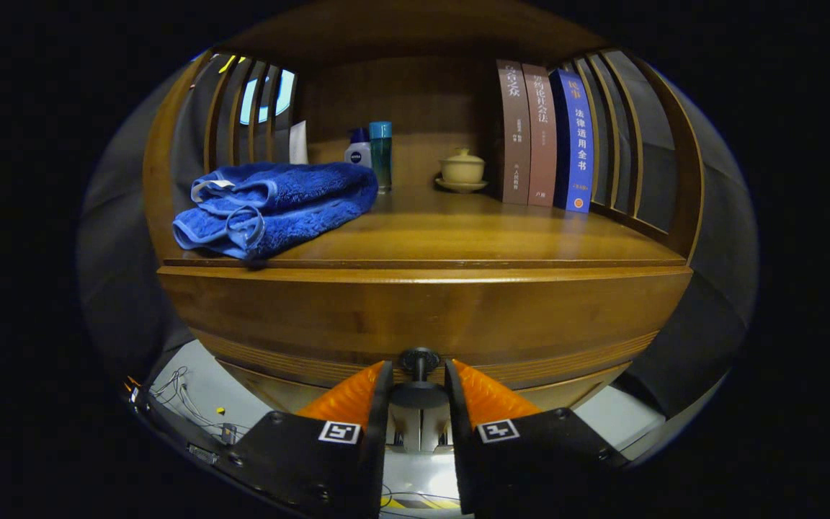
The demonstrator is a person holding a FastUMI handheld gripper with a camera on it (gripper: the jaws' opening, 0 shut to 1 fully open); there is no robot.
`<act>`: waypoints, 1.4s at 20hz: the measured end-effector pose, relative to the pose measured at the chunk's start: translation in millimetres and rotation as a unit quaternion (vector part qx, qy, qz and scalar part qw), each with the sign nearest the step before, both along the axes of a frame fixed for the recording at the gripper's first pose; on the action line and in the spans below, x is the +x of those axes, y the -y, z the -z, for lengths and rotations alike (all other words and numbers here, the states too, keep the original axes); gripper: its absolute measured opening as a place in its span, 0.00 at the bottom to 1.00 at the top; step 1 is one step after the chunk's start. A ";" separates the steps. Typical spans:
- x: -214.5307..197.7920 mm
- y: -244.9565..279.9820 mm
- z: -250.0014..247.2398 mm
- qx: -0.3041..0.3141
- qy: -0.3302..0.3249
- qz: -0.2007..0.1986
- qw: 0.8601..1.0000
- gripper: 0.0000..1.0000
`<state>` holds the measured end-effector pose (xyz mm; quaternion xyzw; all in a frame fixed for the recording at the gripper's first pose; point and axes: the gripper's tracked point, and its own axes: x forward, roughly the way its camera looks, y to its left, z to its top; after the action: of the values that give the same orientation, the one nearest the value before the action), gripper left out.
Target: Pull open the drawer, take out the items inside it, and place them on the countertop above the cabinet.
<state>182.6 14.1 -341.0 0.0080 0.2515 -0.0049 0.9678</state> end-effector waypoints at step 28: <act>-147.3 -2.8 -8.0 0.013 -0.059 0.015 0.998 0.34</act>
<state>35.3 16.9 -333.0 0.0237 0.3078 -0.0164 0.9510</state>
